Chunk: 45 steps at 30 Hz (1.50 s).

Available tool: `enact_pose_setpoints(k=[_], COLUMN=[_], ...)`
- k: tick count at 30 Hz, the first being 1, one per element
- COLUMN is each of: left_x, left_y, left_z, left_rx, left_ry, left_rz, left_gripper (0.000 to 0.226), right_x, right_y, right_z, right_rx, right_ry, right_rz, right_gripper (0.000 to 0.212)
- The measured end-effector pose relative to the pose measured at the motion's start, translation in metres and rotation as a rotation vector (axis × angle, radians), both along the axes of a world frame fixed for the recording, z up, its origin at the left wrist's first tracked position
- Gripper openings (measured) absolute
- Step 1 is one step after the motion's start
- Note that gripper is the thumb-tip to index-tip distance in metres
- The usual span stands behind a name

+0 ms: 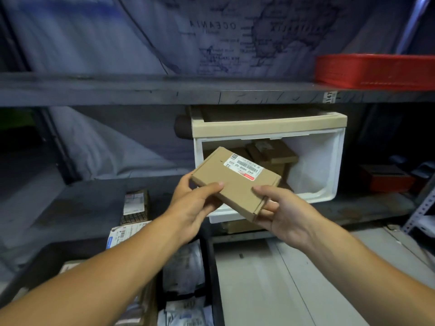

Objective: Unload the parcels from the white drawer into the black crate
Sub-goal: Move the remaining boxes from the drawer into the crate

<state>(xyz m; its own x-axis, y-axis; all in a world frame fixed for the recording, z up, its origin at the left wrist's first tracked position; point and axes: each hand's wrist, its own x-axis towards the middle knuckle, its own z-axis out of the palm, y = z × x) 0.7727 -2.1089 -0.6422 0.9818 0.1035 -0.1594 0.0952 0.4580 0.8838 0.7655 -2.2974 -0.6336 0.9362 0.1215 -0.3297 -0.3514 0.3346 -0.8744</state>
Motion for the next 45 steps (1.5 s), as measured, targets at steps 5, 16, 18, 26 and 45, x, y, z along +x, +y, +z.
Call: enact_pose_setpoints(k=[5,16,18,26,45], left_x=[-0.001,-0.003,0.000,0.000,0.001], left_y=[0.001,-0.003,0.001,0.003,0.010], left_z=[-0.007,0.000,0.004,-0.001,0.011], left_rx=[-0.083,0.041,0.064,0.160,0.134], left_ry=[-0.001,-0.102,-0.115,-0.071,-0.008], left_rz=[0.145,0.019,0.039,0.077,0.211], left_gripper=[0.060,0.053,0.051,0.050,0.030], right_x=[-0.002,-0.008,-0.009,-0.005,0.002], right_y=[0.023,0.043,0.042,0.040,0.002], right_z=[-0.008,-0.010,-0.007,-0.001,0.004], right_rx=[-0.039,-0.082,-0.080,-0.049,0.000], right_ry=[-0.017,-0.024,-0.028,-0.080,-0.150], right_rz=[0.077,0.082,0.081,-0.051,-0.051], right_gripper=[0.046,0.044,0.042,0.032,0.048])
